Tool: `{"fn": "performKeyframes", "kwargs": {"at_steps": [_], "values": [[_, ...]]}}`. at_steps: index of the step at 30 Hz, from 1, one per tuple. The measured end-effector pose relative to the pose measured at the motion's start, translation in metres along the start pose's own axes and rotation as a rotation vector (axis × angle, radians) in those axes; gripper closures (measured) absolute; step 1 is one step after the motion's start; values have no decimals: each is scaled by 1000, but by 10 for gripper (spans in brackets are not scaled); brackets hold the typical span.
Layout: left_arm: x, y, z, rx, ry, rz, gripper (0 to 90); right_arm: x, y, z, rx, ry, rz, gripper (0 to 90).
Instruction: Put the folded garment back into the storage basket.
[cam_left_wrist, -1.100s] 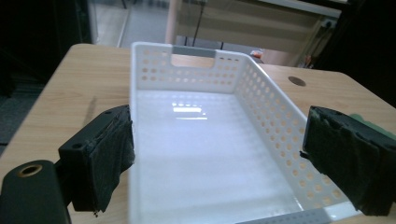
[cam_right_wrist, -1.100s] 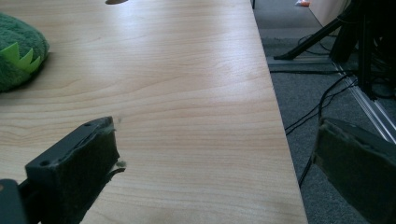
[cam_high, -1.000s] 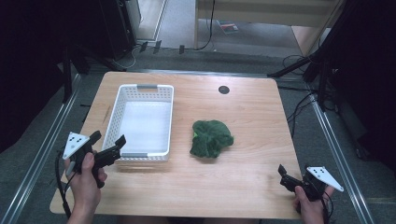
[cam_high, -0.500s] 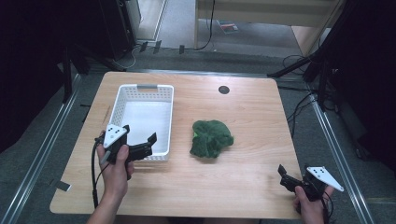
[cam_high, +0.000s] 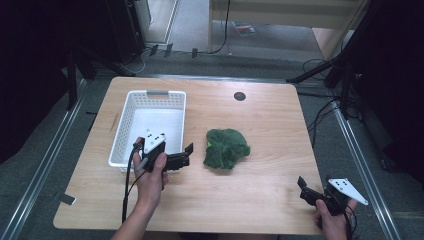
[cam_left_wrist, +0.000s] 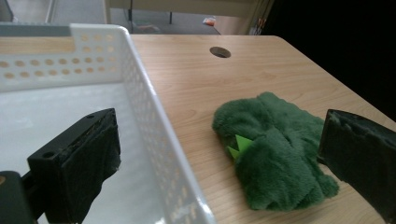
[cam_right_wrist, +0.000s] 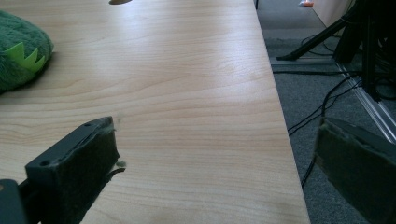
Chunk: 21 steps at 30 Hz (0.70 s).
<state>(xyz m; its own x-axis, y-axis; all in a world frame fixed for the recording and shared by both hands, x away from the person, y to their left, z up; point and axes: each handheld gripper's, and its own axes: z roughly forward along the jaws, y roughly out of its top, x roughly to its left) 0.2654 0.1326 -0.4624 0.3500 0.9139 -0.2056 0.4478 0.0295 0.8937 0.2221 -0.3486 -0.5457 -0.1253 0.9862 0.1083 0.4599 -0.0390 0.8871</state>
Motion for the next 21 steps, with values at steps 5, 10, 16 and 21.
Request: {"fn": "performKeyframes", "kwargs": {"at_steps": [5, 10, 16, 21], "values": [[-15, -2, 13, 21, -26, 6, 0, 0, 0, 0, -1, 2, -2, 1], [-32, -6, 28, 48, -39, 22, 0, 0, 0, 0, -2, 4, -4, 1], [-48, -10, 46, 87, -55, 32, 0, 0, 0, 1, -3, 6, -7, 1], [-62, -15, 64, 120, -58, 56, 0, 0, 0, 0, -2, 6, -8, 1]]}}
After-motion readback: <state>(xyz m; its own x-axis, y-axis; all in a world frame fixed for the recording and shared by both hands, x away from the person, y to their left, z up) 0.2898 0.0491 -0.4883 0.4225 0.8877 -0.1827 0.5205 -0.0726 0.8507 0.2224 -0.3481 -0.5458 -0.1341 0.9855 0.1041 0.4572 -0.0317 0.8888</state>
